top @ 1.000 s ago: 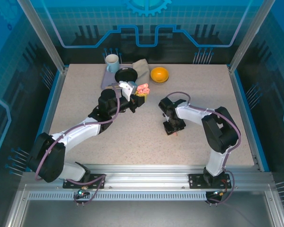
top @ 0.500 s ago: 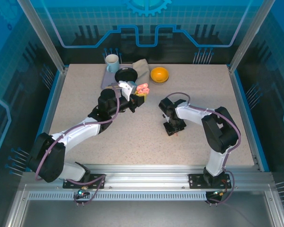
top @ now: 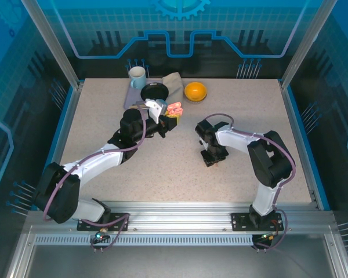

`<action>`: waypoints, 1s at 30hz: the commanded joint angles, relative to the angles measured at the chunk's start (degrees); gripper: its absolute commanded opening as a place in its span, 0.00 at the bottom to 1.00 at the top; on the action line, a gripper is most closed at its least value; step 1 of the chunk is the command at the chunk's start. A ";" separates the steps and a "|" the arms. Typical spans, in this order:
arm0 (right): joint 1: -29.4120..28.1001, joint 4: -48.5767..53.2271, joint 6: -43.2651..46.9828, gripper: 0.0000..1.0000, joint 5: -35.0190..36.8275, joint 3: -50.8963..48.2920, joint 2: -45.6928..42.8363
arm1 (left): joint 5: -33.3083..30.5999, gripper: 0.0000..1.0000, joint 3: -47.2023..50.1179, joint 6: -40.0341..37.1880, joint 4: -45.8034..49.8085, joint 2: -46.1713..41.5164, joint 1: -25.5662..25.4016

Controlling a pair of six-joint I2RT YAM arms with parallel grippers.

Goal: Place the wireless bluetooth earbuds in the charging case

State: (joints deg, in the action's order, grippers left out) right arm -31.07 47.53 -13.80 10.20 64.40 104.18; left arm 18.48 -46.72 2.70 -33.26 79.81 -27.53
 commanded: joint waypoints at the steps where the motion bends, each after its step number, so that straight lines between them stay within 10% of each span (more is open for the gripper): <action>1: 0.74 1.60 1.31 0.33 -0.97 -1.11 1.34 | 1.20 0.00 -1.18 0.11 -0.10 -0.10 0.51; 14: 0.82 1.50 -0.59 0.19 -1.42 -2.07 -2.57 | 1.54 0.00 -1.45 0.27 -0.13 0.04 0.55; 30: 4.16 -6.41 -11.10 0.19 0.26 0.01 -29.66 | 6.86 0.00 -1.10 -2.16 -0.84 -0.01 0.54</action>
State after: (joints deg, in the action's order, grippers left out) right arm -28.53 43.81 -22.11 10.13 61.89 79.33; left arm 21.91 -46.72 2.42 -32.84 79.81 -27.46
